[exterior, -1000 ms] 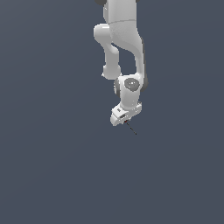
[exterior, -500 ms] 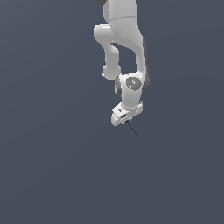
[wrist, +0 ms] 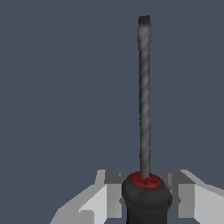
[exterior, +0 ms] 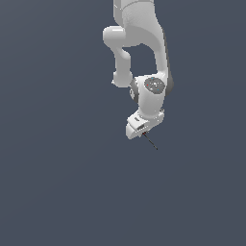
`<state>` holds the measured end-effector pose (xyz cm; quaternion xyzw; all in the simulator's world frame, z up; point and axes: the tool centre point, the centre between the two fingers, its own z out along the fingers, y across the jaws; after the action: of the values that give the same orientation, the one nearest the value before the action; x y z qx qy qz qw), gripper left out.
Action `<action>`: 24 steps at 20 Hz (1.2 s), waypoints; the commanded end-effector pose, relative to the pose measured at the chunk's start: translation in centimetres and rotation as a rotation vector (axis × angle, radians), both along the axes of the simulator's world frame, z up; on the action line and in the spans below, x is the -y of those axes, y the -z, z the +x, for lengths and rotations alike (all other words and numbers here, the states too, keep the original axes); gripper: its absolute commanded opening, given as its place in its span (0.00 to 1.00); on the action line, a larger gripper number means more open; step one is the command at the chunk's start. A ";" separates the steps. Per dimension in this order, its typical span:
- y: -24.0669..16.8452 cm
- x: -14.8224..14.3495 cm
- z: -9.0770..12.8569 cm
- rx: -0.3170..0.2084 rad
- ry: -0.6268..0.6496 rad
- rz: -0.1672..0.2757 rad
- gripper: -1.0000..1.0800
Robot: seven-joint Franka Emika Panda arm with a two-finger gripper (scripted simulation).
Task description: Pick up the object and move it to a goal position.
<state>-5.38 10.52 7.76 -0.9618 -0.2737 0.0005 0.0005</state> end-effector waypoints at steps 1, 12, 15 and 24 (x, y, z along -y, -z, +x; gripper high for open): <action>-1.9 -0.6 1.2 0.001 0.000 0.001 0.00; -10.1 -3.1 7.1 0.001 0.000 0.001 0.00; -11.9 -3.7 8.5 0.001 0.000 0.001 0.00; -15.7 -4.9 11.4 0.001 0.001 0.000 0.00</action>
<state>5.66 15.26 22.88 -0.9619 -0.2736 0.0000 0.0003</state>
